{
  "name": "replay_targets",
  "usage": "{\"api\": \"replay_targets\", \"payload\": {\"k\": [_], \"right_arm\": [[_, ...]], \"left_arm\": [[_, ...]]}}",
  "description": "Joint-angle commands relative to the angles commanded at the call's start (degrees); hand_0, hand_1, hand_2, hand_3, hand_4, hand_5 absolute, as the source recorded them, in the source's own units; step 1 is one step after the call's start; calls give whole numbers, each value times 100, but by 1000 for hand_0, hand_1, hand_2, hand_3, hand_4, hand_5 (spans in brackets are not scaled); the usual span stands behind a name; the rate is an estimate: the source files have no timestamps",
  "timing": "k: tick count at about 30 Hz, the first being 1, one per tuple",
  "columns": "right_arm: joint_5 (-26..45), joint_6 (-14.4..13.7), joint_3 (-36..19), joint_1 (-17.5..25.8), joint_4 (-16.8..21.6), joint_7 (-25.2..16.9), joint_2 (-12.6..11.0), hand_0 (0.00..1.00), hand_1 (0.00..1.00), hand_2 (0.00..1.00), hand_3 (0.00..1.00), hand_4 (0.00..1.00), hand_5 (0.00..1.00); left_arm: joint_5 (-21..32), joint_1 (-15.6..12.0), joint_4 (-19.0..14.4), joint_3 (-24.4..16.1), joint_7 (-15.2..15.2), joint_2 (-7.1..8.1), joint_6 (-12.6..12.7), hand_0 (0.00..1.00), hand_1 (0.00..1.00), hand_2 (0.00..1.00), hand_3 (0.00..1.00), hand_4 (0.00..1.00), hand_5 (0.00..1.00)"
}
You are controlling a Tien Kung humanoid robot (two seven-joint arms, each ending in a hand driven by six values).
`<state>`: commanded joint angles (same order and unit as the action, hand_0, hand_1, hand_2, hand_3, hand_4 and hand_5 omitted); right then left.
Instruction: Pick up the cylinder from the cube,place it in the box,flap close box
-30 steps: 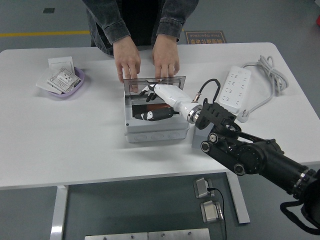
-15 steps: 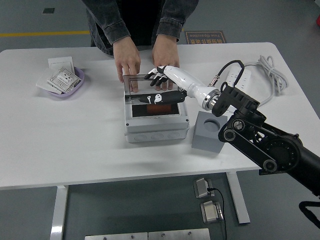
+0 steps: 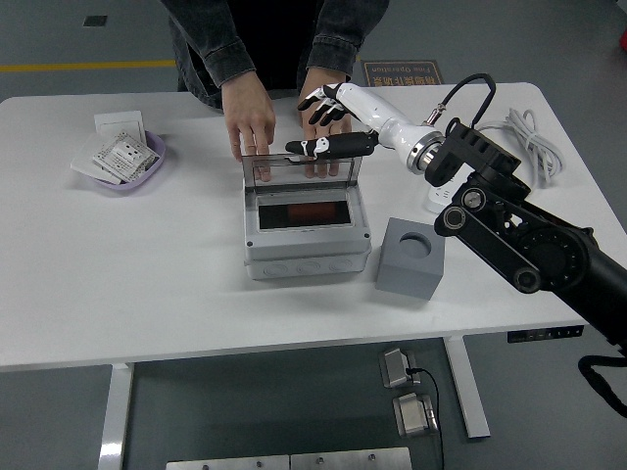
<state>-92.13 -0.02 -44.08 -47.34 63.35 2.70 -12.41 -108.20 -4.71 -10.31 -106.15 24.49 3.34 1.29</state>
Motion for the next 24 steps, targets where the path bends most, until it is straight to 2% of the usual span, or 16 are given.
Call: {"api": "replay_targets", "payload": {"k": [6, 10, 17, 24], "right_arm": [[157, -111, 283, -198, -789, -147, 227, 660, 602, 644, 740, 980, 616], [176, -155, 357, -146, -997, -182, 239, 654, 593, 643, 739, 972, 614], [118, -192, 428, 91, -669, -172, 49, 653, 597, 643, 742, 969, 614], [-33, -211, 386, 402, 42, -107, -247, 646, 594, 643, 743, 967, 611]], "left_arm": [[11, 23, 0, 33, -7, 2, -4, 649, 703, 674, 726, 800, 569], [-7, 20, 0, 11, -7, 1, -3, 649, 703, 674, 725, 800, 569], [-19, 22, 0, -18, -9, -8, 0, 649, 703, 674, 725, 800, 569], [-4, 29, 0, -9, -20, -28, 4, 650, 703, 675, 725, 800, 569]]}}
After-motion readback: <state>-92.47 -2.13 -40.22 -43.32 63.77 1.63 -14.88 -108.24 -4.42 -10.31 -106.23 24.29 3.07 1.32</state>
